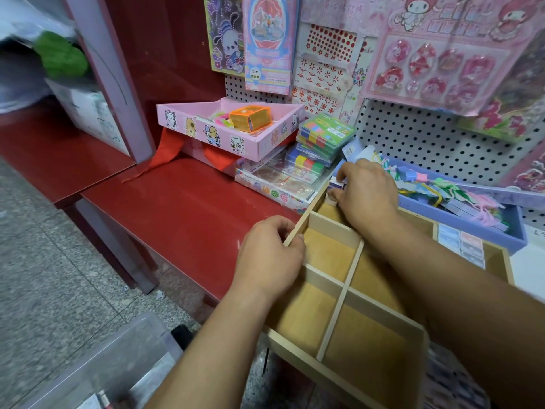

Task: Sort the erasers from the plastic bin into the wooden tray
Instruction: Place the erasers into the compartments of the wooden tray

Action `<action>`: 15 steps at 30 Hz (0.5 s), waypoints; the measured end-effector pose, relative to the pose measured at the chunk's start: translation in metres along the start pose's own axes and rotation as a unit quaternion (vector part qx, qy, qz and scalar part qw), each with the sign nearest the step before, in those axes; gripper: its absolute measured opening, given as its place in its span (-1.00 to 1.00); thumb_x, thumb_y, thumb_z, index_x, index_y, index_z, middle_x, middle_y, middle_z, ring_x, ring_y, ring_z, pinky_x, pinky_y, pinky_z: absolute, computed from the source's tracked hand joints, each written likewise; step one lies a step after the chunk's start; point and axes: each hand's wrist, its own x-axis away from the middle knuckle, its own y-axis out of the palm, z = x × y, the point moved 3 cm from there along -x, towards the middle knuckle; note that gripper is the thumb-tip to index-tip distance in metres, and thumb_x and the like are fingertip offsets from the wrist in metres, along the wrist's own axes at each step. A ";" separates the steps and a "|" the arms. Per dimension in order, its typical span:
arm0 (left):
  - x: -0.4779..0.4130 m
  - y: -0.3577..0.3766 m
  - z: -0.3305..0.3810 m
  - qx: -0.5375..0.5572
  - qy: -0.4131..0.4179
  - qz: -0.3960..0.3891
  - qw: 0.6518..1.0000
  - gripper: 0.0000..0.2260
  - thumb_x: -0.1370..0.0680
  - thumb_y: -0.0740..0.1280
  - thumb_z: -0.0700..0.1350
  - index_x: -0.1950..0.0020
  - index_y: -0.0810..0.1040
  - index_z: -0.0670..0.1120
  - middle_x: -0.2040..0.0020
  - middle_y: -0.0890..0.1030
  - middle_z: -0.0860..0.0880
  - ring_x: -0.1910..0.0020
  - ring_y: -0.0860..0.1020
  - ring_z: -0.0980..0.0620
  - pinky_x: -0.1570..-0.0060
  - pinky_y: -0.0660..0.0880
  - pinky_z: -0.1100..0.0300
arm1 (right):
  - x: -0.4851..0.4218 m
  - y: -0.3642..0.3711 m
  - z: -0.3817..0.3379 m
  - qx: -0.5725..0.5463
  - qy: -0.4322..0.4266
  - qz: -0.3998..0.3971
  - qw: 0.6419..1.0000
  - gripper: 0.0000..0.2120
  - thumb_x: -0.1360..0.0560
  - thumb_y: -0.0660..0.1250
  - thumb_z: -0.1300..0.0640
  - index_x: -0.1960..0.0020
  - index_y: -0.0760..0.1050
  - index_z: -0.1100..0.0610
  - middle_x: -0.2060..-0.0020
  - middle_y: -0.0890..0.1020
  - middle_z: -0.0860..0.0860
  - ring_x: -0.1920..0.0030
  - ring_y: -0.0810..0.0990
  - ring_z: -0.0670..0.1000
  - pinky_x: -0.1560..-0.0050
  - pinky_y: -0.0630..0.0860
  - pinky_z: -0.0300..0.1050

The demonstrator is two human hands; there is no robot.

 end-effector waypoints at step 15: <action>-0.001 0.001 -0.002 0.000 0.002 -0.001 1.000 -0.97 -0.51 0.39 0.00 0.11 0.60 0.08 0.21 0.63 0.11 0.13 0.61 0.01 -0.10 0.55 -0.11 | 0.002 -0.006 0.004 -0.029 0.012 -0.016 0.999 -0.68 -0.49 0.48 -0.10 -0.14 0.55 0.04 -0.06 0.58 0.06 -0.17 0.50 0.15 -0.01 0.40 0.01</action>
